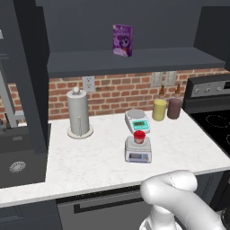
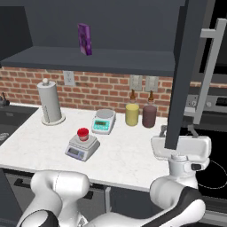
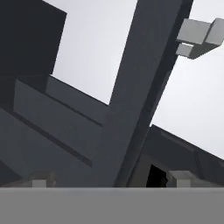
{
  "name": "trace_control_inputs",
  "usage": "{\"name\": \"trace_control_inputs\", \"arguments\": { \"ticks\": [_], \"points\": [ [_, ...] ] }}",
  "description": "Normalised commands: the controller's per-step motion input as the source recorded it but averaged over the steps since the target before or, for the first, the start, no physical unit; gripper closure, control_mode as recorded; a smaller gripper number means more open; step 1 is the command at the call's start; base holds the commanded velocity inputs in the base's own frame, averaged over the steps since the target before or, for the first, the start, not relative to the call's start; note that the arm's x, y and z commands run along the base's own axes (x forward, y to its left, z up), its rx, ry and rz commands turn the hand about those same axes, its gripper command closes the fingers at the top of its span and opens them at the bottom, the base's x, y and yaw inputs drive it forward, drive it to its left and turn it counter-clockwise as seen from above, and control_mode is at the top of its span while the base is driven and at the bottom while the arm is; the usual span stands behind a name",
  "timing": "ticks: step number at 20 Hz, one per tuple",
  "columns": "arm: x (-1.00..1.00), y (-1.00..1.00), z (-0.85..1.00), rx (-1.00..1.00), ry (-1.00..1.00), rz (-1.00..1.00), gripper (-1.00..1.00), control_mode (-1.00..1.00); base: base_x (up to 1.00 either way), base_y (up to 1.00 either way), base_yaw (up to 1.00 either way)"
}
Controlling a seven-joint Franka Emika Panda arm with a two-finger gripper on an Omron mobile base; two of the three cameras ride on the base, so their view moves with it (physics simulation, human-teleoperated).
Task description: Pick the jam and place it on the digital scale for weighing, and close the cabinet.
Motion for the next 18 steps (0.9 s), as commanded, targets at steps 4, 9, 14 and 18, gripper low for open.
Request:
{"name": "trace_control_inputs", "arguments": {
  "ticks": [4,9,14,18],
  "points": [
    [0.00,-0.52,0.02,0.06,0.09,-0.08,-1.00,-1.00,0.00,0.00,0.00],
    [0.00,-0.44,0.31,0.11,0.09,-0.09,-1.00,-1.00,0.00,0.00,0.00],
    [0.00,-0.28,0.34,0.08,0.03,-0.06,-1.00,-1.00,0.00,0.00,0.00],
    [0.00,0.07,0.33,0.00,0.00,0.00,-1.00,-1.00,0.00,0.00,0.00]
  ]
}}
